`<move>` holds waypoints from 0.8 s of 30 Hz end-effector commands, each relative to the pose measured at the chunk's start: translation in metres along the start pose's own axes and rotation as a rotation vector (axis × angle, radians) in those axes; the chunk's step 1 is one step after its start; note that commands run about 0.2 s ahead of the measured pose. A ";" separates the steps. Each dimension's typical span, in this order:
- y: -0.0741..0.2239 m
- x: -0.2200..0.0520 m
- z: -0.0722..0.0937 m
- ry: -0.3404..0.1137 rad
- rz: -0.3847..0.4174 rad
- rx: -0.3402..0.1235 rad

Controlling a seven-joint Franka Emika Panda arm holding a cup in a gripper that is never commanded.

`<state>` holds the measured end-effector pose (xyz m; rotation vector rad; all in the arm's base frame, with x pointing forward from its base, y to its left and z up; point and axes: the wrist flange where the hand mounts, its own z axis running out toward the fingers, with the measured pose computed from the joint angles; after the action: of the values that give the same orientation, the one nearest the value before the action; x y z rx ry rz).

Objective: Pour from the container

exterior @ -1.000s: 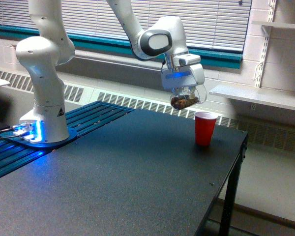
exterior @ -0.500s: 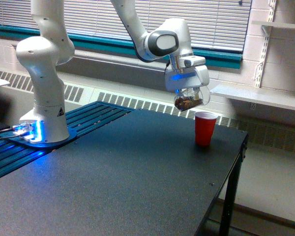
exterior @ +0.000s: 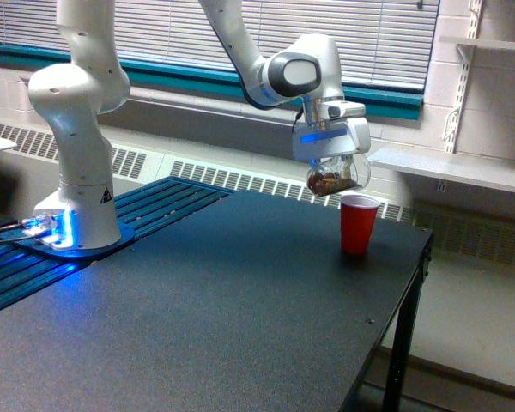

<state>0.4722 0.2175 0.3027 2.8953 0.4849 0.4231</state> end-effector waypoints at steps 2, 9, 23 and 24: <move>-0.011 0.007 -0.008 0.002 -0.047 -0.014; -0.011 0.006 -0.009 -0.023 -0.090 -0.036; -0.009 0.002 -0.007 -0.052 -0.126 -0.064; -0.009 0.003 -0.007 -0.055 -0.127 -0.065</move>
<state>0.4688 0.2247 0.3016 2.8147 0.5825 0.3274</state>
